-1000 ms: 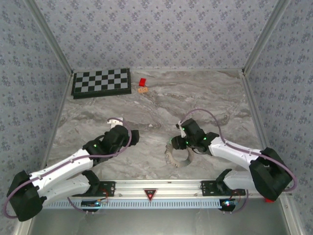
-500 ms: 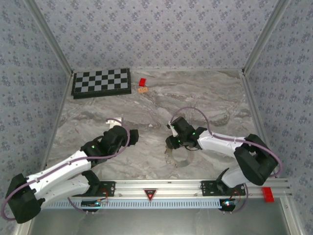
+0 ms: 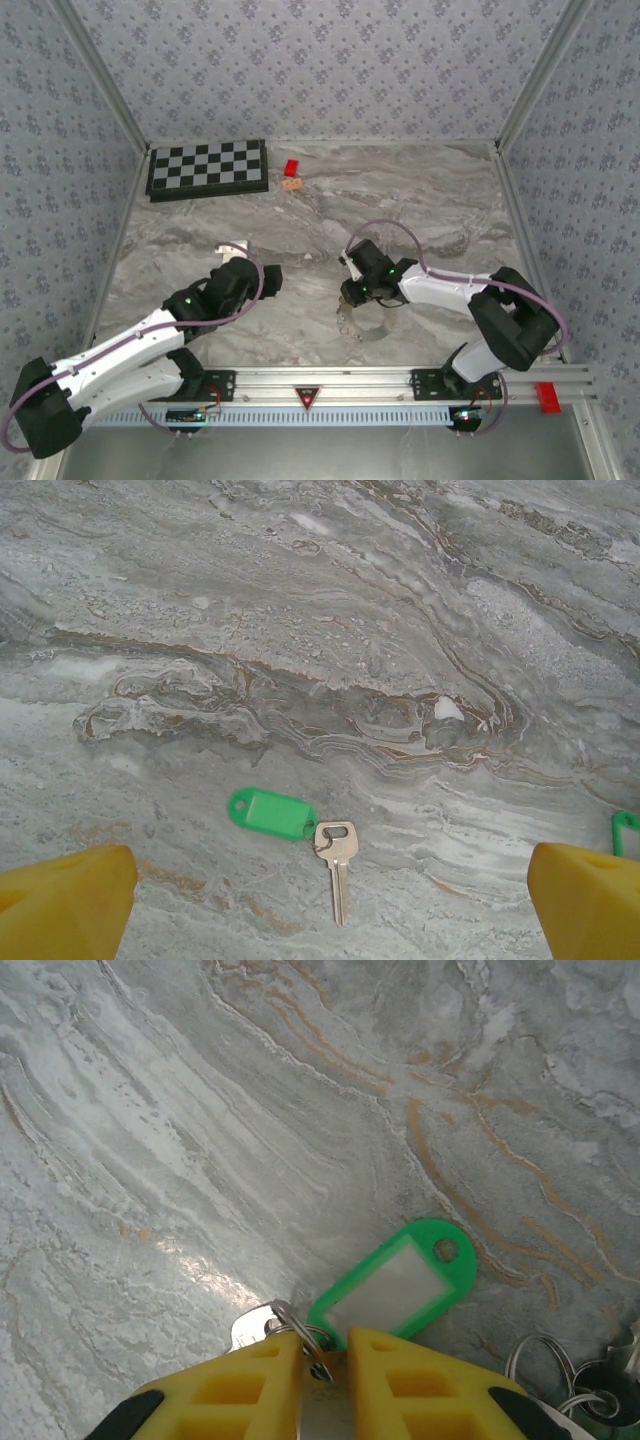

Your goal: Put the keys on the keyring

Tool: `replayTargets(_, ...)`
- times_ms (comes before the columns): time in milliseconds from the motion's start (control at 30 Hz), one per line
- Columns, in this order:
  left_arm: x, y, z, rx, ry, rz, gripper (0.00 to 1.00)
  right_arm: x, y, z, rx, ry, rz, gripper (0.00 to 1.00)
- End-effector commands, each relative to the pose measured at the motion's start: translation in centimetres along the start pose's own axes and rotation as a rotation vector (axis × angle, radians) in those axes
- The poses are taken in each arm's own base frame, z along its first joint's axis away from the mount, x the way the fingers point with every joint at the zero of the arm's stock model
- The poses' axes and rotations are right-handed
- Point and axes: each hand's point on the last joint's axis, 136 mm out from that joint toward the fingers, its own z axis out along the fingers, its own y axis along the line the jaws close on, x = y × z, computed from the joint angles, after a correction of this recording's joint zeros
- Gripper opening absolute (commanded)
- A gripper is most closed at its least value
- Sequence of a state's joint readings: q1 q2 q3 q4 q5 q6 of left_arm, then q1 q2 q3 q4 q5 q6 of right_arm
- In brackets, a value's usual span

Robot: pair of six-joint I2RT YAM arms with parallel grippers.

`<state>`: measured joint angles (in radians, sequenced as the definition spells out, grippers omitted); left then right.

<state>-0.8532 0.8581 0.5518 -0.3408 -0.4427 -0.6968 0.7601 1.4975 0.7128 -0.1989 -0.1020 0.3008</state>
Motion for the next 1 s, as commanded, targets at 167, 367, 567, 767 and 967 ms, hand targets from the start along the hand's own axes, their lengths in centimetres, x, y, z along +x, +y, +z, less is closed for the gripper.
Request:
replayTargets(167, -0.4, 0.2, -0.5, -0.012, -0.014, 0.018, 0.99, -1.2, 0.5, -0.9, -0.006, -0.032, -0.025, 0.00)
replayTargets(367, -0.4, 0.3, -0.5, -0.012, -0.016, 0.018, 1.00, -2.9, 0.5, -3.6, 0.015, -0.126, -0.050, 0.00)
replayTargets(567, -0.4, 0.3, -0.5, -0.010, -0.017, 0.016, 1.00, -3.6, -0.2, -5.8, 0.048, -0.183, -0.058, 0.00)
replayTargets(767, -0.5, 0.2, -0.7, -0.006, -0.018, 0.015, 1.00, -4.3, -1.0, -6.9, 0.065, -0.225, -0.045, 0.00)
replayTargets(967, -0.5, 0.2, -0.7, -0.007, -0.021, 0.016, 1.00, -4.4, -1.5, -7.5, 0.082, -0.242, -0.035, 0.00)
